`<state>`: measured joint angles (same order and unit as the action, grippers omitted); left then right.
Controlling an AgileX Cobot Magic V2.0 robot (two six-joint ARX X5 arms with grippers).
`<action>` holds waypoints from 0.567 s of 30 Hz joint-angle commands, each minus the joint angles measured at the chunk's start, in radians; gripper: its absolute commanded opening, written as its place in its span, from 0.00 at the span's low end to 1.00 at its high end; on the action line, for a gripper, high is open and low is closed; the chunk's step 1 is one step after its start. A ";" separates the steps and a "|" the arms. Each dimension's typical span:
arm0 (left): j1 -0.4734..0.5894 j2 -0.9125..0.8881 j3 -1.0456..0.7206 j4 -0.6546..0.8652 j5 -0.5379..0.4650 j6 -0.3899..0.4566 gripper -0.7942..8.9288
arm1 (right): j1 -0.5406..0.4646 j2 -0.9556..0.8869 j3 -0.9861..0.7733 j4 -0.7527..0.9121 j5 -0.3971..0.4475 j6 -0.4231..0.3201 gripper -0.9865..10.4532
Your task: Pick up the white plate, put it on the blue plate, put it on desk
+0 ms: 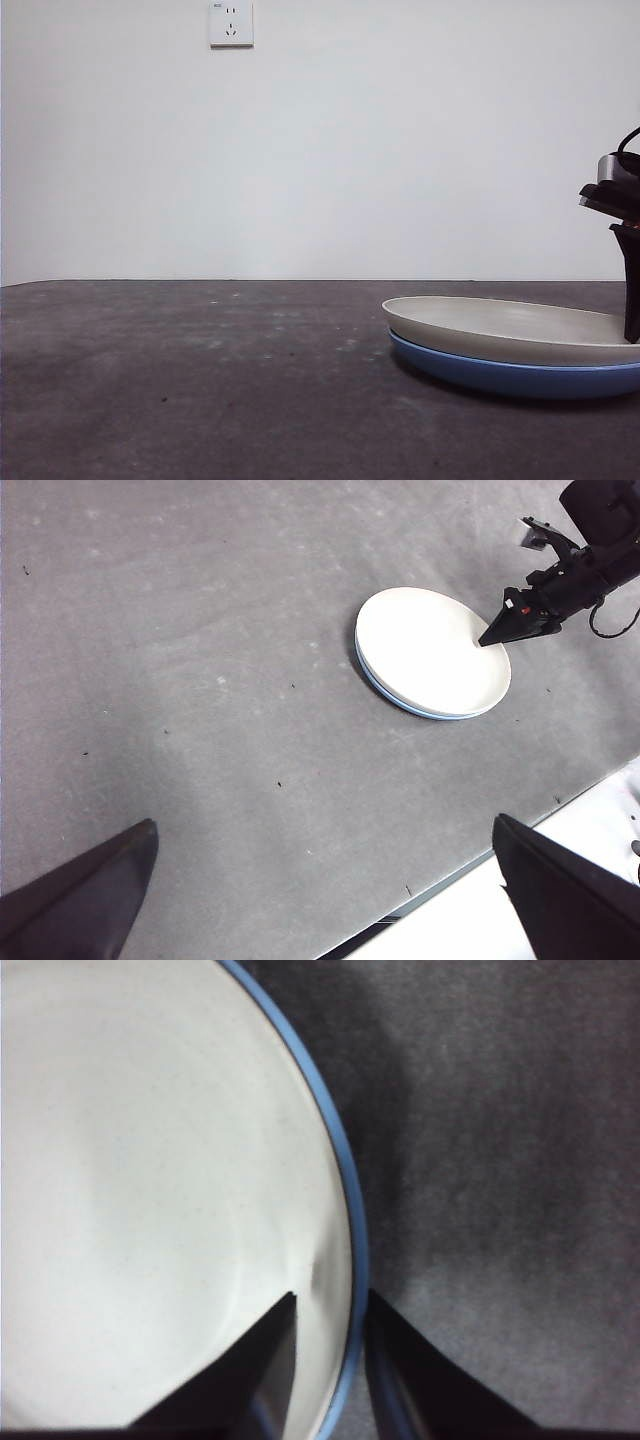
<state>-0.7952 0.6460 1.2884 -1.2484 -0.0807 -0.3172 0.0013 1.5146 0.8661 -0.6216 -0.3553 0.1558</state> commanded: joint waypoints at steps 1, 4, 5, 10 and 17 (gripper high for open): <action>-0.009 0.004 0.010 0.009 -0.006 -0.010 0.76 | -0.005 0.026 0.003 -0.006 0.012 -0.011 0.10; -0.009 0.004 0.010 0.009 -0.006 -0.010 0.76 | -0.005 0.028 0.003 -0.015 0.035 -0.011 0.10; -0.009 0.004 0.010 0.009 -0.006 -0.010 0.76 | -0.005 0.028 0.003 -0.014 0.035 -0.011 0.10; -0.009 0.004 0.010 0.009 -0.006 -0.010 0.76 | -0.005 0.026 0.005 -0.014 0.037 -0.011 0.10; -0.009 0.004 0.010 0.010 -0.006 -0.009 0.76 | -0.008 -0.008 0.032 -0.039 0.014 0.016 0.10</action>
<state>-0.7952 0.6460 1.2884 -1.2480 -0.0807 -0.3244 -0.0074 1.5051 0.8730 -0.6567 -0.3397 0.1650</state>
